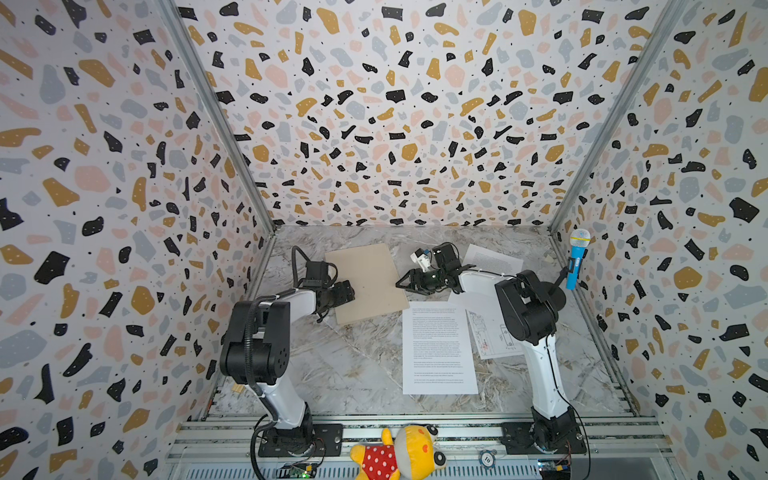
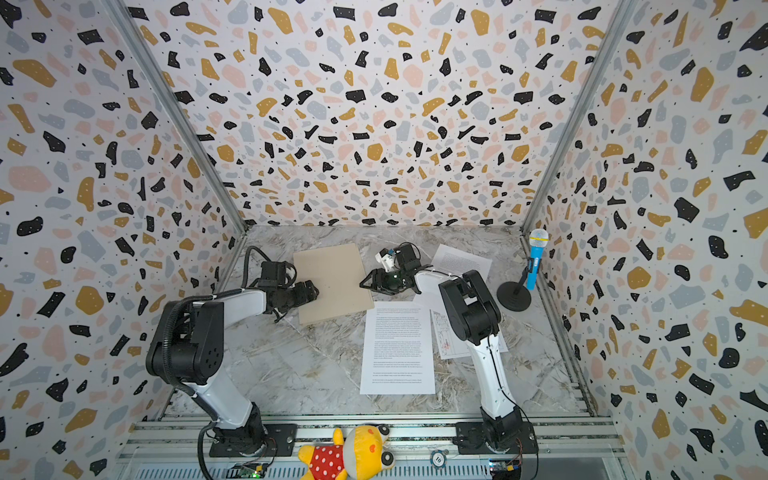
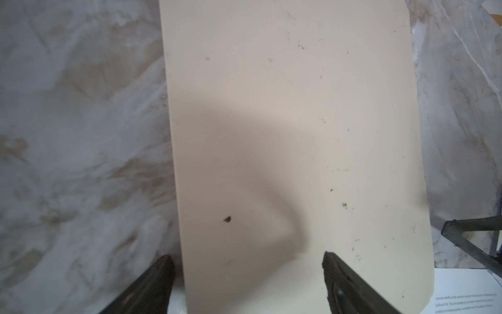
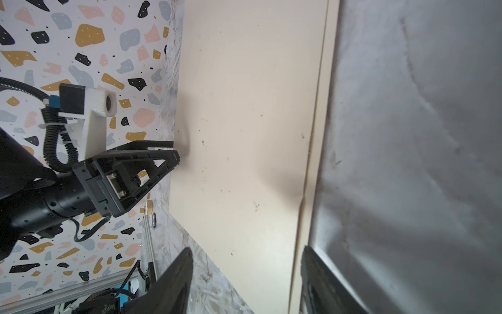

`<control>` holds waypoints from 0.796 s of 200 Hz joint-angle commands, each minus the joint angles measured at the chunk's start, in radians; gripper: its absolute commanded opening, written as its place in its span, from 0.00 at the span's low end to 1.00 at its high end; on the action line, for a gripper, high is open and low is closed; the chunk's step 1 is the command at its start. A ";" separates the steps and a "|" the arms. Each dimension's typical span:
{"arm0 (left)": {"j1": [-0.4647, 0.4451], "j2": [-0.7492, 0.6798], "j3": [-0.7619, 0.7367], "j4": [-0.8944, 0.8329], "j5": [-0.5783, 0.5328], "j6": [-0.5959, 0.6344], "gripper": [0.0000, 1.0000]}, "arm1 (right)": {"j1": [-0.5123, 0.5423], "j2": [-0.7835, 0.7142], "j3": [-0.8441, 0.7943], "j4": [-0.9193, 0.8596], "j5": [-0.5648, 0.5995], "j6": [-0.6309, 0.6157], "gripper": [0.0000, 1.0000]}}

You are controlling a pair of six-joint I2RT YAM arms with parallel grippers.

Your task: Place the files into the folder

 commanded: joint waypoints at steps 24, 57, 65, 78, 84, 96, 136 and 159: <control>-0.013 0.030 0.001 0.007 0.013 0.010 0.87 | 0.013 -0.023 -0.007 -0.013 -0.020 -0.022 0.64; -0.030 0.040 0.020 -0.009 0.001 0.032 0.87 | 0.016 -0.015 -0.004 -0.029 -0.012 -0.033 0.64; -0.032 0.042 0.025 -0.014 -0.001 0.036 0.87 | 0.016 -0.015 -0.003 -0.035 -0.005 -0.039 0.63; -0.038 0.048 0.033 -0.019 -0.001 0.042 0.87 | 0.016 -0.014 0.001 -0.045 0.001 -0.047 0.64; -0.039 0.050 0.038 -0.021 -0.001 0.046 0.87 | 0.016 -0.013 0.003 -0.052 0.005 -0.051 0.63; -0.045 0.056 0.043 -0.024 -0.004 0.047 0.87 | 0.016 -0.009 0.012 -0.065 0.006 -0.060 0.63; -0.059 0.063 0.052 -0.022 -0.009 0.050 0.86 | 0.015 0.002 0.036 -0.125 0.058 -0.093 0.64; -0.060 0.066 0.050 -0.024 -0.008 0.053 0.86 | 0.011 -0.005 0.032 -0.130 0.089 -0.106 0.65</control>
